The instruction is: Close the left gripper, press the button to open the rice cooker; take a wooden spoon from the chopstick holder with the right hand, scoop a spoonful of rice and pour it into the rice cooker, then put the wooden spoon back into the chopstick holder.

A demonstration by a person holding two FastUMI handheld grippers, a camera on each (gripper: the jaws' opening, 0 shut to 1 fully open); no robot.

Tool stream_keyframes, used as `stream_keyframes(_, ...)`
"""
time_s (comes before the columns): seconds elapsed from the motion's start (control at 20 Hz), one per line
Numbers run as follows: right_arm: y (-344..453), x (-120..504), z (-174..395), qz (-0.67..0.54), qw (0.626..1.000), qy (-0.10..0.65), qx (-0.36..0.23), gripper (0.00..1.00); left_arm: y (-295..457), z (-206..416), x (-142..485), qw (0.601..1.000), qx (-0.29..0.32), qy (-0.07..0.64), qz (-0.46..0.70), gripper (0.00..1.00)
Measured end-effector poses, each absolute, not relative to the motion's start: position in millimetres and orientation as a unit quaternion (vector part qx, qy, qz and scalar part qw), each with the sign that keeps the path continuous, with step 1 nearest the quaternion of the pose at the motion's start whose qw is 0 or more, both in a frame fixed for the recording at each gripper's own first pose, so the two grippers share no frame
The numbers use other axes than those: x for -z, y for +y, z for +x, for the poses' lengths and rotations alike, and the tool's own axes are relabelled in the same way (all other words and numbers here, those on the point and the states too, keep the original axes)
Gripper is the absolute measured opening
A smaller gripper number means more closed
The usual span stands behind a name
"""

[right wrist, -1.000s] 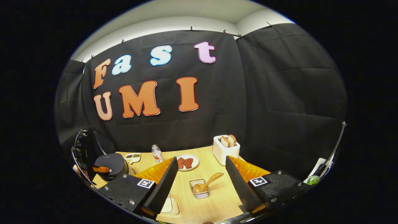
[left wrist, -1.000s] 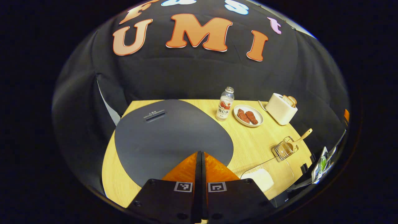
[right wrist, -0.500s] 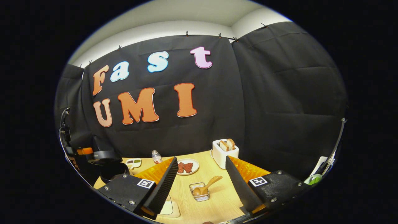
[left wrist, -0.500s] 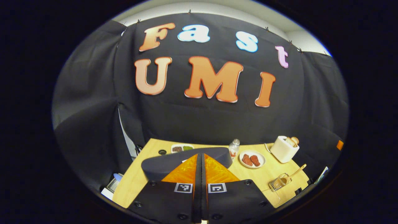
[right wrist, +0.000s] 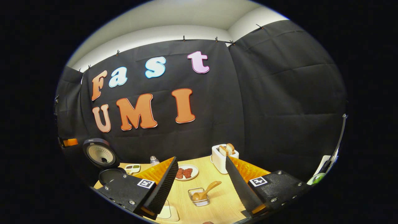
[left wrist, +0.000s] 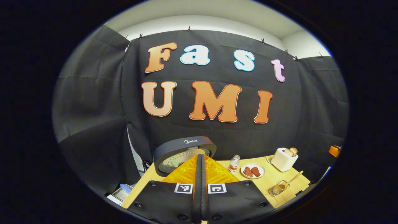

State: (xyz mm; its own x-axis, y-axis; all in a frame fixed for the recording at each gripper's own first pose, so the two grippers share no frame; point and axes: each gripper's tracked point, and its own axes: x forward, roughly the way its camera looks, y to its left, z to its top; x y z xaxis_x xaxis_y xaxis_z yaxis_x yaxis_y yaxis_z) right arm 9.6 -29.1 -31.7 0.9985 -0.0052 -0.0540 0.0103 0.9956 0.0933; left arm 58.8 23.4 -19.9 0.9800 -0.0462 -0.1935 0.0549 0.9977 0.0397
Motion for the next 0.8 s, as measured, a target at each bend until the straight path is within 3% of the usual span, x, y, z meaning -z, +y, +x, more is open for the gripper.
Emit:
stream_keyframes(0.25, -44.1, 63.4, 36.1, 0.064, 0.997, 0.033, 0.01, 0.95, 34.1, 37.7, -12.0, 0.998, 0.003, 0.059, 0.025, 0.02)
stream_keyframes(0.55, -53.8, 125.2, 79.5, 0.097, 0.994, 0.054, 0.006, 0.95, 54.4, 7.4, -50.9, 0.998, -0.04, 0.003, 0.042, 0.19)
stream_keyframes(0.75, -60.2, 177.3, 105.9, 0.14, 0.986, 0.094, 0.013, 0.95, 65.4, -5.5, -44.9, 0.998, -0.055, 0.012, 0.037, 0.17)
stream_keyframes(0.8, -61.3, 188.3, 110.2, 0.154, 0.983, 0.104, 0.016, 0.95, 65.6, -7.3, -42.7, 0.998, -0.055, 0.014, 0.033, 0.31)
